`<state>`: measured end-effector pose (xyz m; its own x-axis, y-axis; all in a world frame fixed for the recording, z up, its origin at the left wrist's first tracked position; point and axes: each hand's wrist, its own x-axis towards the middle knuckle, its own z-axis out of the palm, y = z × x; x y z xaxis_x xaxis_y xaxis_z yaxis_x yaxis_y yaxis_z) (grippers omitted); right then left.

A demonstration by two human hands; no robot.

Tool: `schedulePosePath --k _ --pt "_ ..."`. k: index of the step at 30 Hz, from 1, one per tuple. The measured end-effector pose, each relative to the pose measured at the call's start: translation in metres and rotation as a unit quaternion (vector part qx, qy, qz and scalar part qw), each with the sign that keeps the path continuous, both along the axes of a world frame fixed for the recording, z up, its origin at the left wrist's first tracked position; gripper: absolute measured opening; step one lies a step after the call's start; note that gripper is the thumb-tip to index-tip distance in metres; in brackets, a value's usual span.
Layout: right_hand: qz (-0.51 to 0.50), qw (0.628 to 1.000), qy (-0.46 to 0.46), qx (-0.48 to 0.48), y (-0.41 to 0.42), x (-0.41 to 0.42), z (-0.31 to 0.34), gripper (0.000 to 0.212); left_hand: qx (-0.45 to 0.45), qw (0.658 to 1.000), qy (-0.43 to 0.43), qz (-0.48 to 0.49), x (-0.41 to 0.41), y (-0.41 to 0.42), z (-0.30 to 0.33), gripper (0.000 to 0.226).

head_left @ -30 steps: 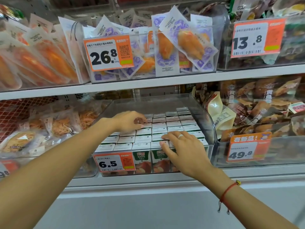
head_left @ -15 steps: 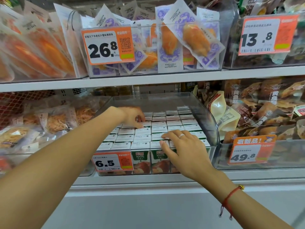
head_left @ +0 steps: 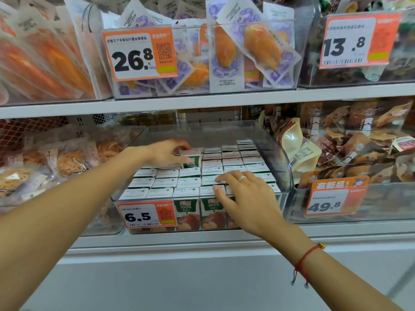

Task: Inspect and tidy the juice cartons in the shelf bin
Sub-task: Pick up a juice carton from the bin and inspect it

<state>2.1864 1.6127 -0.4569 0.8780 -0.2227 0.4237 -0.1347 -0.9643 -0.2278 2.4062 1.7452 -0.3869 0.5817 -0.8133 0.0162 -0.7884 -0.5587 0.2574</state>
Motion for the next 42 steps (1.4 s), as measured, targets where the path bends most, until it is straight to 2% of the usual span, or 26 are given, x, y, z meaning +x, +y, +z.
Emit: schedulePosePath --k 6,12,19,23,27,29,32,35,37,38,40,42 --pt "0.000 1.000 -0.006 -0.003 0.000 0.000 0.001 0.043 -0.132 0.989 0.069 0.022 -0.012 0.009 -0.005 0.046" --pt "-0.004 1.000 0.000 -0.012 0.000 -0.002 0.002 0.043 -0.264 0.961 0.047 0.072 -0.036 0.019 -0.026 0.042" --pt "0.001 1.000 0.001 -0.019 0.000 -0.004 0.002 0.043 -0.333 0.938 -0.003 0.093 -0.053 0.021 -0.038 0.038" --pt "0.005 1.000 -0.004 -0.017 0.000 -0.003 0.002 0.043 -0.380 0.912 -0.015 0.153 -0.055 0.020 -0.025 0.041" --pt "0.008 1.000 -0.008 -0.019 -0.001 -0.002 0.001 0.043 -0.412 0.896 0.049 0.160 -0.067 0.022 -0.014 0.040" --pt "0.009 1.000 -0.007 -0.021 -0.001 -0.003 0.002 0.043 -0.444 0.876 0.093 0.164 -0.081 0.026 -0.013 0.036" --pt "0.016 1.000 0.005 -0.018 -0.001 -0.005 0.005 0.043 -0.506 0.817 0.197 0.194 -0.111 0.040 -0.013 0.029" --pt "0.023 1.000 0.011 0.002 0.001 -0.010 0.010 0.041 -0.519 0.758 0.328 0.221 -0.148 0.063 -0.014 0.035" --pt "0.043 0.996 -0.027 0.068 0.010 -0.013 0.015 0.038 -0.519 0.735 0.367 0.234 -0.170 0.080 -0.016 0.037" --pt "0.059 0.987 -0.050 0.138 0.018 -0.016 0.019 0.040 -0.521 0.726 0.379 0.240 -0.180 0.087 -0.017 0.036" --pt "0.098 0.942 -0.049 0.317 0.037 -0.024 0.029 0.055 -0.521 0.712 0.402 0.245 -0.196 0.099 -0.019 0.031" --pt "0.135 0.887 -0.002 0.442 0.057 -0.031 0.036 0.063 -0.516 0.704 0.426 0.237 -0.208 0.108 -0.020 0.028"
